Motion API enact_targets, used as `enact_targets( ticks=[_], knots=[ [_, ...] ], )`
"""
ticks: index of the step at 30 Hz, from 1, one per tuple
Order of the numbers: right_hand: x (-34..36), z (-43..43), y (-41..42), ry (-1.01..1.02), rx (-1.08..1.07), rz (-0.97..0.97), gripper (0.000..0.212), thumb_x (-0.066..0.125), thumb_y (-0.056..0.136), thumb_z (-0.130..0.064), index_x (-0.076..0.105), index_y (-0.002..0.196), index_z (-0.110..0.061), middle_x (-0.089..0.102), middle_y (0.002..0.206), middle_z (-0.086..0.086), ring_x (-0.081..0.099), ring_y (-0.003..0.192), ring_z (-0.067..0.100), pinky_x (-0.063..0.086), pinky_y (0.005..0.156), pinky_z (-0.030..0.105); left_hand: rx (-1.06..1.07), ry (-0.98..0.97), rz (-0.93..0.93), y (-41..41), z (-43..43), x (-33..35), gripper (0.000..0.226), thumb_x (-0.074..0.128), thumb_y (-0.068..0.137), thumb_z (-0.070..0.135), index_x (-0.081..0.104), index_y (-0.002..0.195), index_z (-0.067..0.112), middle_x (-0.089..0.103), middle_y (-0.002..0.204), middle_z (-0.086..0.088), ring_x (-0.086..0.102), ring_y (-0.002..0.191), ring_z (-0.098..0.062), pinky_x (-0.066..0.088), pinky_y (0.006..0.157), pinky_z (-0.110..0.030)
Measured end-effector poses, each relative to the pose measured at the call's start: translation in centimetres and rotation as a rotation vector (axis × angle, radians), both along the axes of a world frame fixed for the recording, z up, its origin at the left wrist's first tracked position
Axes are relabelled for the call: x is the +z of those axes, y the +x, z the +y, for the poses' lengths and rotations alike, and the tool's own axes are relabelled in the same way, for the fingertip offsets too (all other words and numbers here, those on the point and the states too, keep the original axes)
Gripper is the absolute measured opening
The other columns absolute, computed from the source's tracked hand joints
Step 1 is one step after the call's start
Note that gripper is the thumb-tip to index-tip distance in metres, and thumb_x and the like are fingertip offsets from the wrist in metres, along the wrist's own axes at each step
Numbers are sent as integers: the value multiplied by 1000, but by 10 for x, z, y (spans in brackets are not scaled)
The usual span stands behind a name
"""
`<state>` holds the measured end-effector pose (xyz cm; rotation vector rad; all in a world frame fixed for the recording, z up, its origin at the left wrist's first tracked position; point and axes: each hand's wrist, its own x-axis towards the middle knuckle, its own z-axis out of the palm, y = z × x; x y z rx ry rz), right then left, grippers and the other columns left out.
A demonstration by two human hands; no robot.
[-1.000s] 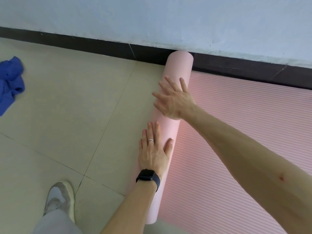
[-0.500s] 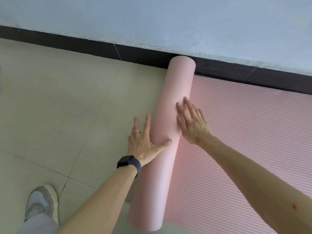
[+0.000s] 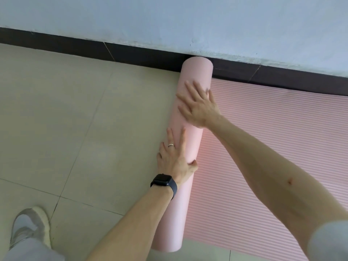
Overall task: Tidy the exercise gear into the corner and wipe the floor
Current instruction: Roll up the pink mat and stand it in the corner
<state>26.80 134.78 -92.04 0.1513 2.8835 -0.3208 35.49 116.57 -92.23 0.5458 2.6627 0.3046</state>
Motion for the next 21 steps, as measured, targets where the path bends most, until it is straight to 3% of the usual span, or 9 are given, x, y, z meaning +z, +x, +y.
enact_targets(
  ticks=[2,5,9,13,15,17,21],
  knots=[
    [-11,12,22,-96,-105,51,55,13,101,-58,13,155,-46,-14,166,-13,-20,151,13,-4,122,56,-54,121,-73,5,-3,2,107,61,82,58,-15,154,40,-12,166,0,15,145,-38,26,117,-48],
    [-17,33,62,-227,-263,106,52,16,103,-50,12,154,-46,-8,166,-15,-9,153,11,-1,123,52,36,362,-157,-6,-5,5,95,56,87,62,-4,156,38,0,167,1,13,151,-27,20,122,-44],
    [-18,66,114,-296,-396,70,53,23,103,-42,15,155,-41,5,168,-3,-1,154,20,5,122,58,13,244,-337,-26,25,5,105,55,72,83,-18,144,61,-13,166,4,16,152,-27,28,118,-50],
    [0,92,129,-217,-486,106,63,31,99,-59,33,151,-23,6,167,8,0,154,27,7,123,54,-70,321,-295,14,73,-1,107,60,75,68,-21,144,58,-19,165,4,20,150,-32,34,113,-51],
    [13,94,128,-207,-463,188,70,31,96,-65,28,153,-23,6,167,7,2,154,27,9,124,50,-99,275,-221,35,93,0,107,60,78,63,-20,148,52,-23,164,1,5,152,-37,23,119,-52],
    [23,91,123,-174,-355,191,67,27,98,-64,17,157,-34,0,168,0,-2,154,24,5,123,47,-127,237,-146,48,106,5,109,61,82,60,-21,151,43,-23,164,-2,-8,152,-37,13,122,-50],
    [20,100,125,-107,-250,48,55,18,102,-59,9,155,-48,-11,167,-7,-10,153,18,1,123,53,-188,374,-231,57,104,9,112,66,82,49,-18,155,32,-18,165,10,-15,152,-15,15,123,-40]
  ],
)
